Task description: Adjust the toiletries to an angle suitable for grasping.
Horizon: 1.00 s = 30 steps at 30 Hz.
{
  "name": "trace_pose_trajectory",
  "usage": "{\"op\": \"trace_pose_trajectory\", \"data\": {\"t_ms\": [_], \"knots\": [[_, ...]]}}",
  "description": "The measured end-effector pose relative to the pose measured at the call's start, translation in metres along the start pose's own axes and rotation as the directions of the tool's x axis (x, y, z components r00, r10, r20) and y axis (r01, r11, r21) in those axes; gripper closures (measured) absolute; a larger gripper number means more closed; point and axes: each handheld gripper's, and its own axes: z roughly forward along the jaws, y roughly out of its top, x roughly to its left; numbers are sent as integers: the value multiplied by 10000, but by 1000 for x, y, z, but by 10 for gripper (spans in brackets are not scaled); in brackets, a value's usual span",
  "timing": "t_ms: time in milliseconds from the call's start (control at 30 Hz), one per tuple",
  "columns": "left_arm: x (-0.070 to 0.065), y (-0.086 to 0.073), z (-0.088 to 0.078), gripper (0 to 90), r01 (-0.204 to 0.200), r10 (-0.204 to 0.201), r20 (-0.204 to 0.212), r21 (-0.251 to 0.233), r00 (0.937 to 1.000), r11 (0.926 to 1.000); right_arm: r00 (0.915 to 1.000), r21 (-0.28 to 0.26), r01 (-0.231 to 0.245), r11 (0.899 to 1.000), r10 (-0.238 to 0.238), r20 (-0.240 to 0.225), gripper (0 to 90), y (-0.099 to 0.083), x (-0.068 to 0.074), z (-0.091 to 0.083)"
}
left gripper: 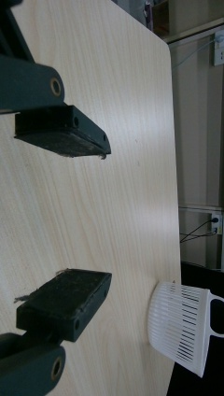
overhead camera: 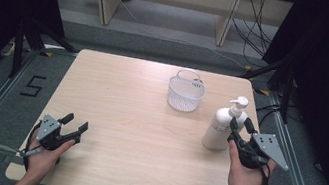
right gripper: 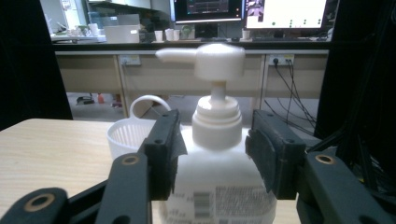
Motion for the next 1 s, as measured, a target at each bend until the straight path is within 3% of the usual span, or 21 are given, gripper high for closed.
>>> {"op": "trace_pose_trajectory", "data": {"t_ms": [233, 400, 700, 733, 833, 967, 1000], "knots": [[0, 0, 0, 318, -8, 8, -1, 8, 10000, 10000, 9995, 66, 305, 9995, -306, 67, 499, 14, -4, 12], [-1, 0, 0, 317, -17, 17, 32, -35, 10000, 10000, 9999, 320, 104, 9994, -103, -56, 490, 15, -5, 21], [-1, 0, 0, 318, -11, 12, 26, -21, 10000, 10000, 9997, 504, 220, 9985, -216, -85, 497, 22, -7, 31], [-1, 0, 0, 319, -14, 14, 25, -17, 10000, 10000, 9999, 586, 39, 9983, -31, -137, 499, 23, -6, 32], [-1, 0, 0, 319, -18, 18, 26, -5, 10000, 10000, 9995, 631, 294, 9976, -287, -119, 504, 24, -6, 36], [-1, 0, 1, 318, -40, 40, 36, 7, 10000, 10000, 9997, 711, 231, 9972, -225, -97, 511, 27, -4, 39], [-1, 0, 1, 318, -53, 53, 38, 20, 10000, 10000, 9990, 700, 426, 9966, -418, -124, 511, 28, -6, 40]]}}
